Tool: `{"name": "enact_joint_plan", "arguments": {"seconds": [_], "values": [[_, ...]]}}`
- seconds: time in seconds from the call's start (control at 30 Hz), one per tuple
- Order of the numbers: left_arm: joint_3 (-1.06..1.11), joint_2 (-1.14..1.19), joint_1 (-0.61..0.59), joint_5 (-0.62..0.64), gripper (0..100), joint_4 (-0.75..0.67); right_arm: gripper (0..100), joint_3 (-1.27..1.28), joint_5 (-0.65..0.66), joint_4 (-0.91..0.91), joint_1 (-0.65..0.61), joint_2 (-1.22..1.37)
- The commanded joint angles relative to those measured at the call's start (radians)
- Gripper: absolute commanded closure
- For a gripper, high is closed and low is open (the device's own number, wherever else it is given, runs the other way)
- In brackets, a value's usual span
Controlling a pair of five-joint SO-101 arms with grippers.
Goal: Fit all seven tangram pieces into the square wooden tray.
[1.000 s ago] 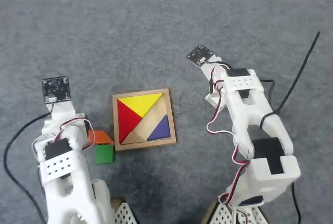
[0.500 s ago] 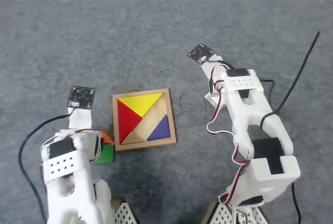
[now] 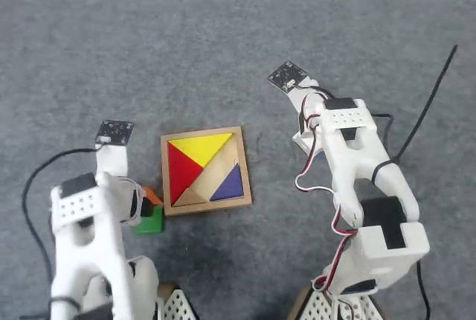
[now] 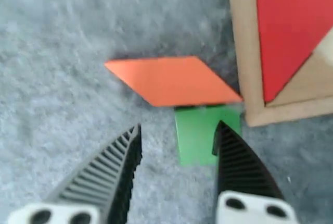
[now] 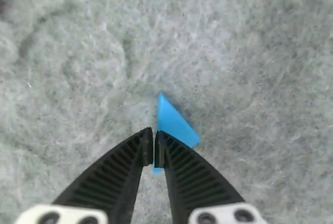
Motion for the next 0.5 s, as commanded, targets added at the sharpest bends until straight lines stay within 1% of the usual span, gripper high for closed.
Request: {"name": "enact_joint_plan", "arguments": {"seconds": [0.0, 0.07, 0.17, 0.23, 0.3, 0.37, 0.47], "values": [[-0.065, 0.037, 0.006, -0.015, 78, 0.028, 97.2, -0.005, -0.005, -0.015, 0.007, -0.021], [-0.062, 0.046, 0.014, -0.015, 78, 0.025, 97.2, -0.005, -0.002, -0.015, 0.007, -0.021], [-0.004, 0.048, 0.017, -0.011, 78, -0.048, 97.2, -0.005, 0.000, -0.015, 0.008, -0.021], [0.039, 0.048, 0.017, 0.037, 78, -0.103, 97.2, -0.005, 0.000, -0.015, 0.010, -0.021], [0.036, 0.048, 0.008, 0.078, 78, -0.103, 97.2, -0.005, 0.000, -0.015, 0.012, -0.021], [0.044, 0.051, -0.020, 0.081, 79, -0.110, 97.2, -0.005, 0.000, -0.015, 0.012, -0.021], [0.025, 0.109, -0.104, 0.061, 79, -0.115, 97.2, -0.005, 0.000, -0.016, 0.013, -0.021]]}}
